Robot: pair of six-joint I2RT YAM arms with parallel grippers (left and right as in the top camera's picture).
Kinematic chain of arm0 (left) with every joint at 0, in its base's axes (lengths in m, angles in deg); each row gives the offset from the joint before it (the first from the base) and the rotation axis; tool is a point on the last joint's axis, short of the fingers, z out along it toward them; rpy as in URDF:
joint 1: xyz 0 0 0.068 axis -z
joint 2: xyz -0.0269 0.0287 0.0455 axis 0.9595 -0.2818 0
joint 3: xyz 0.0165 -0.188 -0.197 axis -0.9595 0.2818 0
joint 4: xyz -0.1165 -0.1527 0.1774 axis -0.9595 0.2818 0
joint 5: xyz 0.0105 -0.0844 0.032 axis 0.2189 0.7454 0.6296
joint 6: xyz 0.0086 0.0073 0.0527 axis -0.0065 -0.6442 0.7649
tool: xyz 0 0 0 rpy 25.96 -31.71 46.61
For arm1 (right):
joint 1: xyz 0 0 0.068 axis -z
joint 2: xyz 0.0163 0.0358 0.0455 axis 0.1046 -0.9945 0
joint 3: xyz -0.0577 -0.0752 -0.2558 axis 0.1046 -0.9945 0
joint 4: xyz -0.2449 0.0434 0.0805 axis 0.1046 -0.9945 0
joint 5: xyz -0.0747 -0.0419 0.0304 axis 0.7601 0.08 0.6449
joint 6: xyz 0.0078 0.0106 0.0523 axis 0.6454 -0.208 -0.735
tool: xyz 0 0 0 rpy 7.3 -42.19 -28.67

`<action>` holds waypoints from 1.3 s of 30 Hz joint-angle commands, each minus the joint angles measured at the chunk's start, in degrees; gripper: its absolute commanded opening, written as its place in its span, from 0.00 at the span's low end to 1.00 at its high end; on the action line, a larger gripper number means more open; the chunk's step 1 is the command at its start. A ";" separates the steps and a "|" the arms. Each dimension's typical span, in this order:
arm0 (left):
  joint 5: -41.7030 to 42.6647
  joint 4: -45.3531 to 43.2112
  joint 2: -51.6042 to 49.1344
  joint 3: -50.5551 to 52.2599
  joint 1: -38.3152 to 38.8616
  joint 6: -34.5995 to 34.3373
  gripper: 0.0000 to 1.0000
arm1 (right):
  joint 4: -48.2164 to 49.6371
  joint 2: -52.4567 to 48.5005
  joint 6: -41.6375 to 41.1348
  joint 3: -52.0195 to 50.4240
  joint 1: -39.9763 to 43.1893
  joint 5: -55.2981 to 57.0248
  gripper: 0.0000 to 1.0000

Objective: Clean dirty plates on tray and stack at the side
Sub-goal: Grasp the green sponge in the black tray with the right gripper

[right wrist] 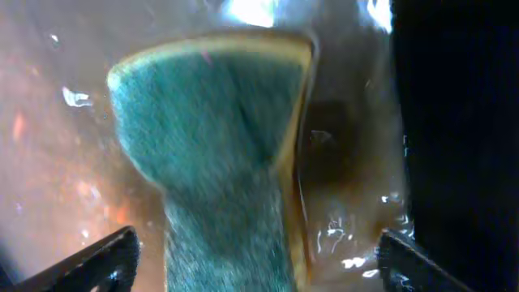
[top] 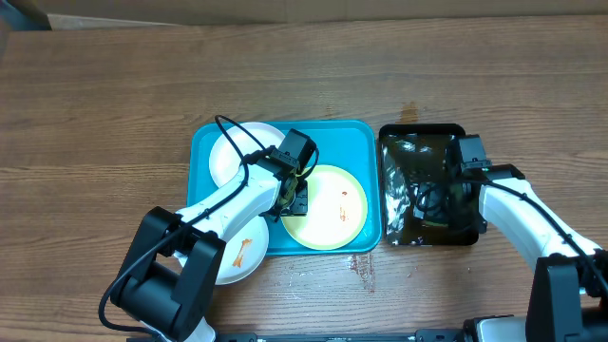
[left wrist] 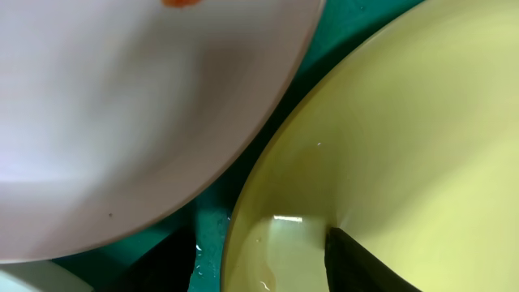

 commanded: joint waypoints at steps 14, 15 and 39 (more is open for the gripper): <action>-0.96 0.61 -0.83 0.17 -0.22 0.31 0.54 | -0.66 -0.11 0.22 3.13 0.00 -0.57 0.97; -0.94 0.61 -0.83 0.17 -0.22 0.28 0.54 | -1.27 -0.11 0.20 3.93 0.00 -0.37 1.00; -0.96 -1.95 -0.83 0.76 -0.22 -0.15 0.26 | 10.82 -0.22 0.17 -2.38 -0.02 -0.39 0.04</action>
